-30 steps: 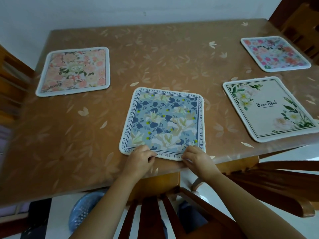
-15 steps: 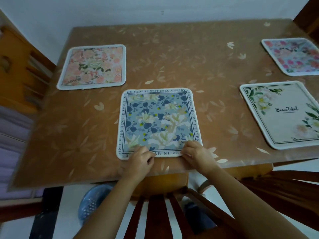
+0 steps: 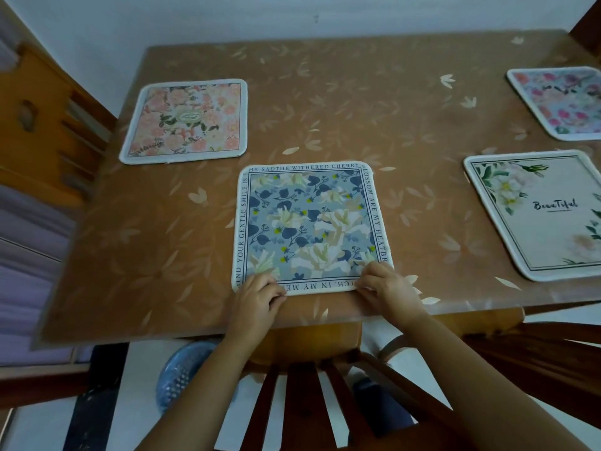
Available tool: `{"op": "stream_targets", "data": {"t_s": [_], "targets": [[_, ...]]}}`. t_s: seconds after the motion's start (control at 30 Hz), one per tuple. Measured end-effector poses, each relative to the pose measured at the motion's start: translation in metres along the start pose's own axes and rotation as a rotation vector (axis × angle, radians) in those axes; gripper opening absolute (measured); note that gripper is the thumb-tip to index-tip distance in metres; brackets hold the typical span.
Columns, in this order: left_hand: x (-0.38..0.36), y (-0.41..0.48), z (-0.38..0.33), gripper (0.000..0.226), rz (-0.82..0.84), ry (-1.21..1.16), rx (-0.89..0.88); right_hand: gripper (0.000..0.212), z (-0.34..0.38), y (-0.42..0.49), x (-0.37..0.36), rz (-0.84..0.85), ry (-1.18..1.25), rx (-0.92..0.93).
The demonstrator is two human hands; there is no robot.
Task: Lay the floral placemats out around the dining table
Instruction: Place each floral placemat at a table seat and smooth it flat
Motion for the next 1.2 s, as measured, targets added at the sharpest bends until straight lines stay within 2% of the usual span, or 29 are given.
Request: {"op": "stream_targets", "data": {"t_s": [0.13,0.33,1.2], "targets": [[-0.001,0.000,-0.001,0.014,0.010,-0.011,0.045,0.010,0.000,-0.002,-0.003,0.004,0.024,-0.048],[-0.005,0.002,0.002,0.010,0.022,0.004,0.094,0.008,-0.018,-0.010,-0.008,0.002,0.094,-0.247],[-0.006,-0.008,-0.008,0.014,0.027,-0.022,0.163,0.013,-0.015,-0.021,-0.007,0.034,0.089,-0.233]]}}
Point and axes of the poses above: each hand's wrist, its own y-axis towards the middle knuckle, its own x-axis out of the back of the hand, z = x × y, the point moved 2 cm from there along y, towards the middle knuckle, and after that the axes turned 2 degrees about y, right-handed, at the moved point
